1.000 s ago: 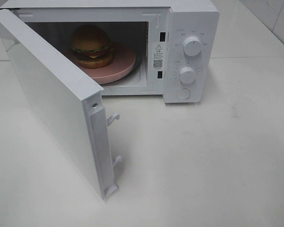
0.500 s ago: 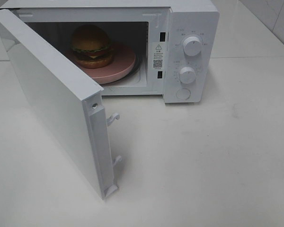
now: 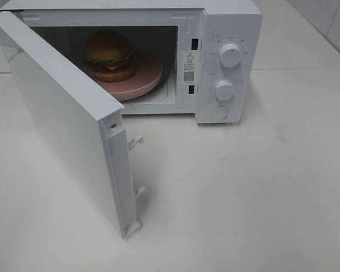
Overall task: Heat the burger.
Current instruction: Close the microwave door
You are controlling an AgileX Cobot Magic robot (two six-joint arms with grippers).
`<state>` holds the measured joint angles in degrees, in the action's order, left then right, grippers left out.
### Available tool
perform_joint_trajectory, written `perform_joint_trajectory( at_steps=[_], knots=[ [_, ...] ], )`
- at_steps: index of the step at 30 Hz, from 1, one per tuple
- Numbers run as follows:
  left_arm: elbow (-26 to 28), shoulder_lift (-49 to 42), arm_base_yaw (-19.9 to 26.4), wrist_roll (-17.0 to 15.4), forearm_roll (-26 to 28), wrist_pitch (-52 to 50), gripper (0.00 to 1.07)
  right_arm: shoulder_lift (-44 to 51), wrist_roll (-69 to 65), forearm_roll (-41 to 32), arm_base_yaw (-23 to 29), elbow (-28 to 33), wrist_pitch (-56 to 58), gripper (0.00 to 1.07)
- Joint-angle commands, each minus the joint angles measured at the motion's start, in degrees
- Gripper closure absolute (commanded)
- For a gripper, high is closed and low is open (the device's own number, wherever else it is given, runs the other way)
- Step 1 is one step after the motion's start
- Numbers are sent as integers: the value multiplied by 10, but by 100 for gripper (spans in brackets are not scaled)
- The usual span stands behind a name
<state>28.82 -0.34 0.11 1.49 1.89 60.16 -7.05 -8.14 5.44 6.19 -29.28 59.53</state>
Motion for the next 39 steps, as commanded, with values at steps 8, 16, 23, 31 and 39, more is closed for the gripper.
perform_joint_trajectory(
  at_steps=[8, 16, 23, 31, 39],
  knots=[
    [-2, -11, -2, -2, 1, -7, 16, 88, -2, -3, -20, 2, 0, 32],
    [-2, -10, -2, -2, 1, -7, 16, 88, -1, -4, -19, 2, -1, 32],
    [-2, -10, -2, -2, 1, -7, 16, 88, -1, -4, -19, 2, -1, 32],
    [-2, -10, -2, -2, 1, -7, 16, 88, -1, -4, -19, 2, -1, 32],
    [-2, -10, -2, -2, 1, -7, 16, 88, -1, -4, -19, 2, -1, 32]
  ],
)
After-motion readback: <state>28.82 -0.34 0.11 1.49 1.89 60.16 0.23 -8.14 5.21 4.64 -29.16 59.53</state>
